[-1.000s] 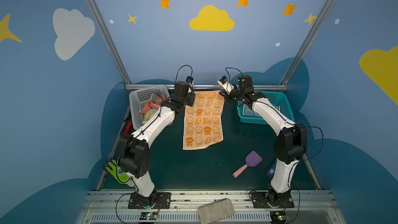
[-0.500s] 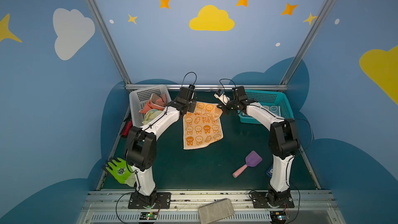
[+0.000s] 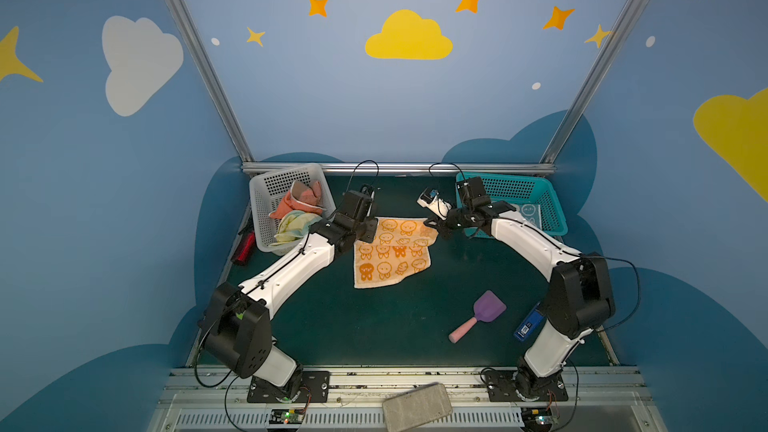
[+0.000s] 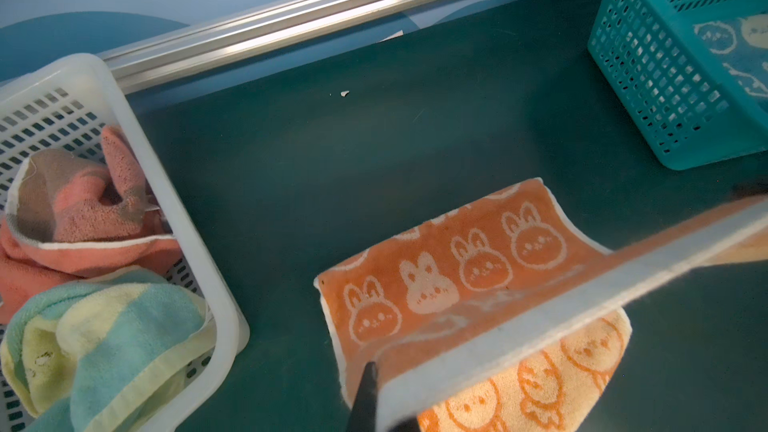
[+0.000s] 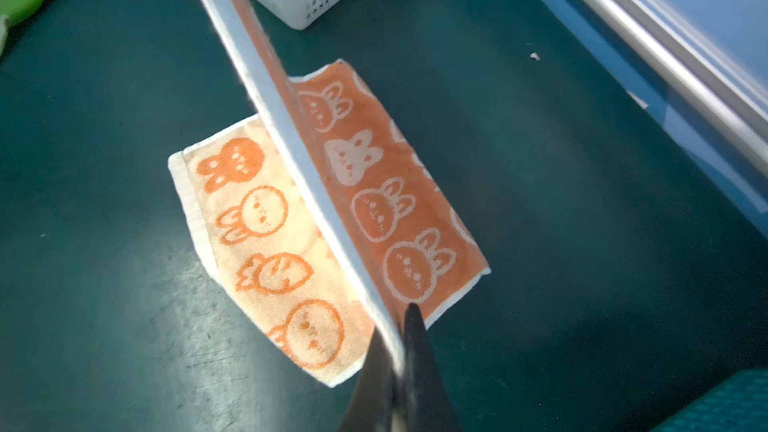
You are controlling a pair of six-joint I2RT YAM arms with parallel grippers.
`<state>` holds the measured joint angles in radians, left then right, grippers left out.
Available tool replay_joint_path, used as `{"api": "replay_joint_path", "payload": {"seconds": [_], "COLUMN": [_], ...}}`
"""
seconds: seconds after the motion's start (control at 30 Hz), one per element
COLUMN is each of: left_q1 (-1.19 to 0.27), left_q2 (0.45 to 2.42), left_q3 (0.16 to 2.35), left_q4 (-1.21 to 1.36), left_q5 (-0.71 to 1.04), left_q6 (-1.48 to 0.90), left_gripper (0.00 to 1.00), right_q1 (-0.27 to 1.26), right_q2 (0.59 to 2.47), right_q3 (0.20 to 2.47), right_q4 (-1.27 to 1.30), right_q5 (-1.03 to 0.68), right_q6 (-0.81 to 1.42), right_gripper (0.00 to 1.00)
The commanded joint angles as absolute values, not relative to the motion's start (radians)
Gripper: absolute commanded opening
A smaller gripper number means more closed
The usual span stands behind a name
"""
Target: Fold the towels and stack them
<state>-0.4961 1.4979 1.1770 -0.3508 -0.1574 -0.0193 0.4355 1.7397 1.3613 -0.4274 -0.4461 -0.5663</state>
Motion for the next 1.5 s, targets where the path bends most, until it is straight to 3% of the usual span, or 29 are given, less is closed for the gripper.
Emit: {"api": "replay_joint_path", "payload": {"seconds": [0.0,0.37,0.57,0.63,0.73,0.77,0.8,0.93,1.03,1.23,1.37,1.47], "left_q1": [-0.477,-0.508,-0.533,-0.542,-0.554,-0.558,-0.559,-0.563,-0.563,-0.558,-0.547,-0.528], "left_q2": [1.461,1.434,1.41,1.393,1.354,1.338,1.32,1.227,1.156,1.139,1.261,1.389], "left_q3": [1.121,0.953,0.873,0.85,0.815,0.803,0.796,0.753,0.715,0.695,0.797,0.912], "left_q4": [-0.399,-0.374,-0.368,-0.368,-0.368,-0.376,-0.384,-0.417,-0.401,-0.28,-0.269,-0.288], "left_q5": [-0.206,-0.064,-0.032,-0.012,0.008,0.013,0.015,0.049,0.027,-0.085,-0.148,-0.17], "left_q6": [-0.071,-0.195,-0.233,-0.241,-0.256,-0.263,-0.269,-0.271,-0.28,-0.273,-0.219,-0.176], "left_gripper": [0.04,0.04,0.04,0.05,0.14,0.19,0.27,0.59,0.75,0.82,0.84,0.84], "right_q1": [0.448,0.531,0.57,0.578,0.583,0.583,0.584,0.582,0.574,0.512,0.462,0.467], "right_q2": [1.735,1.834,1.875,1.868,1.84,1.824,1.807,1.733,1.676,1.664,1.758,1.831], "right_q3": [1.293,1.317,1.319,1.305,1.283,1.274,1.266,1.229,1.22,1.311,1.443,1.519], "right_q4": [-0.532,-0.704,-0.772,-0.777,-0.776,-0.772,-0.77,-0.728,-0.674,-0.595,-0.636,-0.636], "right_q5": [-0.384,-0.306,-0.263,-0.268,-0.285,-0.292,-0.294,-0.284,-0.282,-0.296,-0.37,-0.28], "right_q6": [-0.585,-0.532,-0.521,-0.519,-0.508,-0.504,-0.501,-0.481,-0.459,-0.345,-0.332,-0.353], "right_gripper": [0.0,0.0,0.1,0.23,0.4,0.55,0.82,0.84,0.85,0.86,0.86,0.86]}}
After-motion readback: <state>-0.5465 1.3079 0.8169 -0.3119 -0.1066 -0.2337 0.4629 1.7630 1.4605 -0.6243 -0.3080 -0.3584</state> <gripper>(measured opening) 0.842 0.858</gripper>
